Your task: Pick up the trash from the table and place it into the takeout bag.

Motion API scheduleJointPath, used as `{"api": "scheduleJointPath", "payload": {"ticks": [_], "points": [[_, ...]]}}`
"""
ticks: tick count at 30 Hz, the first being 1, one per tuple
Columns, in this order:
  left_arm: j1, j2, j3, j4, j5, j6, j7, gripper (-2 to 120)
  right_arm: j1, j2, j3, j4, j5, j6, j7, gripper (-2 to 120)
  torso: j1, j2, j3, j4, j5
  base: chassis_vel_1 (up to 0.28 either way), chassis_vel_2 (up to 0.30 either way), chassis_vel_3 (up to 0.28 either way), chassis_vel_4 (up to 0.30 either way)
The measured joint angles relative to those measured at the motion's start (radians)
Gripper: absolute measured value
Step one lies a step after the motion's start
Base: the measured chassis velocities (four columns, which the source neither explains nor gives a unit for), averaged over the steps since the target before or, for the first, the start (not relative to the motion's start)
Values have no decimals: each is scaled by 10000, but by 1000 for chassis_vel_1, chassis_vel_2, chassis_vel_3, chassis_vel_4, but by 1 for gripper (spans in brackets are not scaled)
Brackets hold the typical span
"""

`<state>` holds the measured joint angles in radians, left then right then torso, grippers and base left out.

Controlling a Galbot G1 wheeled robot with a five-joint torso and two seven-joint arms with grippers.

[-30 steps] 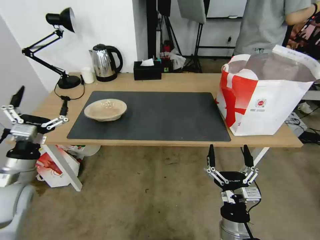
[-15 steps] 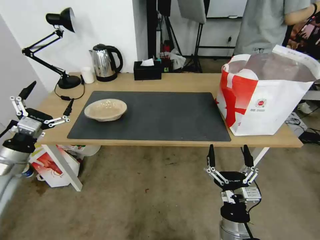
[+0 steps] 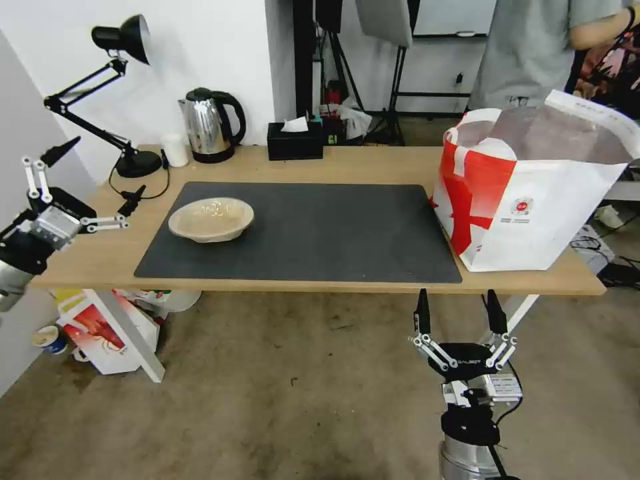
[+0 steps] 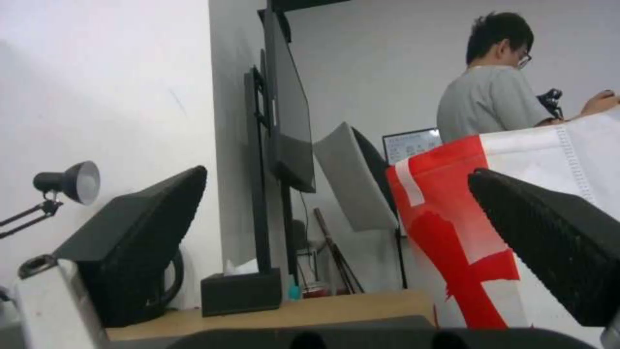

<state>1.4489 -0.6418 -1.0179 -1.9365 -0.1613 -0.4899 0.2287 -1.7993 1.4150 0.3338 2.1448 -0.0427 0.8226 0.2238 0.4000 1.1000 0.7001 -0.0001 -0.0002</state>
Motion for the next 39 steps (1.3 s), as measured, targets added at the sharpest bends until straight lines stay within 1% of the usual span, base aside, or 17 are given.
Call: {"api": "scheduleJointPath", "payload": {"ticks": [6, 9, 12, 13, 16, 22, 26, 28, 31, 37, 39], "points": [[-120, 420, 18, 275, 302, -58, 458, 100, 0, 0, 0, 0, 0, 0, 0, 100, 0, 0, 0, 1, 0, 0, 0, 0, 0], [-276, 641, 93, 493, 616, -237, 873, 100, 0, 0, 0, 0, 0, 0, 0, 100, 0, 0, 0, 0, 1, 0, 0, 0, 0], [-306, 658, 158, 503, 658, -256, 985, 100, 0, 0, 0, 0, 0, 0, 0, 100, 0, -1, 0, 0, 1, 0, 0, 0, 0], [-328, 634, 206, 507, 735, -272, 1102, 100, 0, 0, 0, 0, 0, 0, 0, 100, 0, 0, 0, 0, 2, 0, 0, 0, 0], [-338, 560, 241, 523, 904, -312, 1200, 100, 0, 0, 0, 0, 0, 0, 0, 100, 0, 0, 0, 0, 2, 0, 0, 0, 0], [-350, 188, 311, 560, 1501, -506, 1448, 100, 0, 0, 0, 0, 0, 0, 0, 100, 0, 0, 0, 1, 2, 0, 0, 0, 0], [-403, -43, 282, 625, 2004, -798, 1684, 100, 0, 0, 0, 0, 0, 0, 0, 100, 0, 0, -1, 0, 1, 0, 0, 0, 0], [-403, -62, 268, 625, 2046, -832, 1719, 100, 0, 0, 0, 0, 0, 0, 0, 100, 0, -1, -1, 1, 1, 0, 0, 0, 0], [-406, -122, 176, 637, 2434, -1042, 1932, 100, 0, 0, 0, 0, 0, 0, 0, 100, 0, 0, -1, 1, 2, 0, 0, 0, 0], [-437, -111, 152, 635, 2555, -1108, 2171, 100, 0, 0, 0, 0, 0, 0, 0, 100, -1, 0, 0, 2, 1, 0, 0, 0, 0], [-509, -6, 186, 678, 2573, -1114, 2309, 100, 0, 0, 0, 0, 0, 0, 0, 100, 0, 0, -1, 1, 2, 0, 0, 0, 0]]}}
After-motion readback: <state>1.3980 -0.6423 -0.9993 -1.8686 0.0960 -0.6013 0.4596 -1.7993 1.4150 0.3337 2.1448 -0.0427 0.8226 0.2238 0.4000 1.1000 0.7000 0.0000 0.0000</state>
